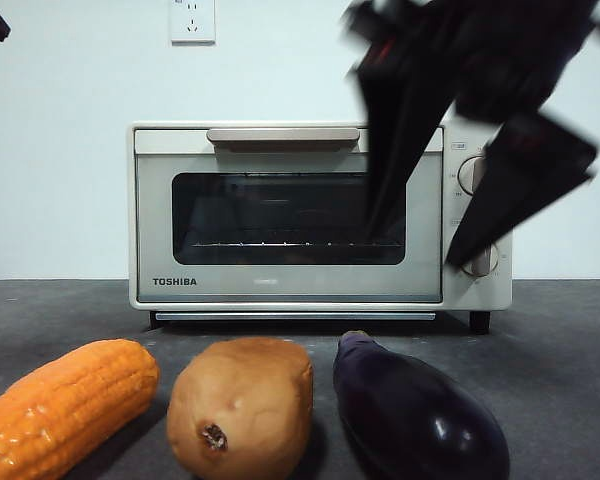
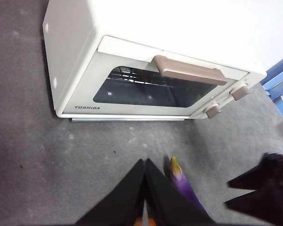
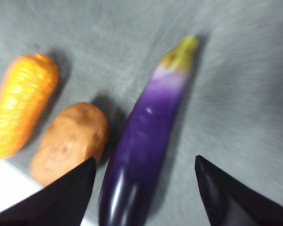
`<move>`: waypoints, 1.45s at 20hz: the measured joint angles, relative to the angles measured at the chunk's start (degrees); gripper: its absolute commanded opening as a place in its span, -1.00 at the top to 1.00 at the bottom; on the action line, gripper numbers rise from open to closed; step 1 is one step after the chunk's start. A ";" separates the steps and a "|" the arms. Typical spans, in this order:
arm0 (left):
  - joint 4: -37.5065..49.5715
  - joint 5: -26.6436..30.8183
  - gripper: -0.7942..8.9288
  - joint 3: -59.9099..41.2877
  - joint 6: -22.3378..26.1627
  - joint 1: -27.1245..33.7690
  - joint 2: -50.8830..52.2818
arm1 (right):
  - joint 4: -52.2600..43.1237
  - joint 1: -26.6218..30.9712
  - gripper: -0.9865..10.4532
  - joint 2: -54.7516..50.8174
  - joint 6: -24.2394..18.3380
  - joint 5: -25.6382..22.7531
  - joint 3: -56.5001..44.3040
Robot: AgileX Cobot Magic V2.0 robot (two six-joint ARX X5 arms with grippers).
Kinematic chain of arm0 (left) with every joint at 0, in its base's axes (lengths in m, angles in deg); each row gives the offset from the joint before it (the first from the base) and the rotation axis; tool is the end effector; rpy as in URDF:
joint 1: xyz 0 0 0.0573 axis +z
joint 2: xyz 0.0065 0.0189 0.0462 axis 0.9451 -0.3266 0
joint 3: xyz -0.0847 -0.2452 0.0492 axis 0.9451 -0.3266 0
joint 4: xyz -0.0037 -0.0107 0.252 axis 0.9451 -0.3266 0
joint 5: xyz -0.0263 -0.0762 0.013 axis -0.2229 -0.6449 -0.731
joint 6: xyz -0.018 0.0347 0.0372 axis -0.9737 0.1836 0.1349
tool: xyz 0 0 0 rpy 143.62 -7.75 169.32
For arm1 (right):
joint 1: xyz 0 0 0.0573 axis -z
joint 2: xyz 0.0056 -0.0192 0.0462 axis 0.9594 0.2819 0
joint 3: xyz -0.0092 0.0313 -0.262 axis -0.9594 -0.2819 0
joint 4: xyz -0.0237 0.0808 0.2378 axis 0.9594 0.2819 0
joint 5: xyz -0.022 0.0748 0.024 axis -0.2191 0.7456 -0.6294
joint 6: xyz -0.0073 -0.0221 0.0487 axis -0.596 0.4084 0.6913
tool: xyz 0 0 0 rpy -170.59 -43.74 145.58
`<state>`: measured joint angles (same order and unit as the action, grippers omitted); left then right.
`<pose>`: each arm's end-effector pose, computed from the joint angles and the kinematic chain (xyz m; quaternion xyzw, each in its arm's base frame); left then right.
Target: Take the eggplant from the table,put the eggplant in the oven
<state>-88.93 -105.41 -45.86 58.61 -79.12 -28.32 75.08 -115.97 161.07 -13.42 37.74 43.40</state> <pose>0.1351 -0.0326 0.3082 -0.1992 0.2711 -0.2491 0.9082 0.1872 0.1778 0.2397 0.0262 0.5787 0.2574 0.7735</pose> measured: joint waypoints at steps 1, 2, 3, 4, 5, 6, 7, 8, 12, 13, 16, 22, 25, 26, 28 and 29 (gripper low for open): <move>-0.33 0.00 0.83 0.00 0.15 0.00 0.00 | -1.14 -0.81 0.23 2.56 0.48 -0.09 0.00; -0.55 0.00 0.83 0.00 0.26 0.00 0.00 | -2.19 -1.29 0.23 4.70 0.96 -0.11 0.00; -0.79 0.00 0.83 0.00 0.42 0.00 0.00 | -3.26 -1.77 0.23 6.78 1.53 -0.11 0.00; -0.98 0.00 0.83 0.00 0.66 0.00 0.00 | -4.46 -2.12 0.23 8.85 1.97 -0.17 0.00; -1.27 0.00 0.83 0.00 0.94 0.00 0.00 | -5.31 -2.34 0.23 10.71 2.43 -0.61 0.00; -1.51 0.00 0.83 0.00 1.33 0.00 0.00 | -5.88 -2.54 0.23 12.28 2.95 -1.66 0.00; -1.79 0.00 0.83 0.00 1.57 0.00 0.00 | -6.29 -2.60 0.23 13.62 3.19 -2.01 0.00; -1.90 0.00 0.83 0.00 1.75 0.00 -0.02 | -6.82 -2.69 0.23 14.51 3.39 -2.23 0.00; -1.90 0.00 0.83 0.00 2.34 0.00 -0.02 | -9.22 -2.99 0.27 17.07 3.58 -2.45 0.00; -1.90 0.00 0.83 0.00 2.40 0.00 -0.02 | -9.27 -3.02 0.34 17.18 3.65 -2.47 0.00; -1.90 0.00 0.83 0.00 2.67 0.00 -0.02 | -8.72 -3.04 0.60 17.16 5.31 -2.47 0.11; -1.49 0.00 0.83 0.00 2.73 -0.57 -1.79 | 7.06 -3.06 0.62 12.76 2.38 -8.00 7.45; -1.38 -0.02 0.83 2.51 2.78 -2.80 -7.02 | 16.92 -4.31 0.62 4.20 -3.15 -17.25 8.96; -1.16 -0.02 0.83 4.35 2.99 -3.80 -9.38 | 18.78 -4.85 0.62 1.16 -4.46 -20.37 8.96; -1.14 0.00 0.83 9.20 3.85 -6.47 -15.08 | 19.21 -5.84 0.62 -6.19 -5.77 -26.43 8.96; -1.03 0.37 0.83 11.72 4.70 -7.89 -18.18 | 18.95 -6.21 0.62 -9.79 -6.10 -29.00 8.96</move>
<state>-89.96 -105.04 -34.14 63.31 -87.01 -46.50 94.03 -122.18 151.27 -19.52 8.74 52.36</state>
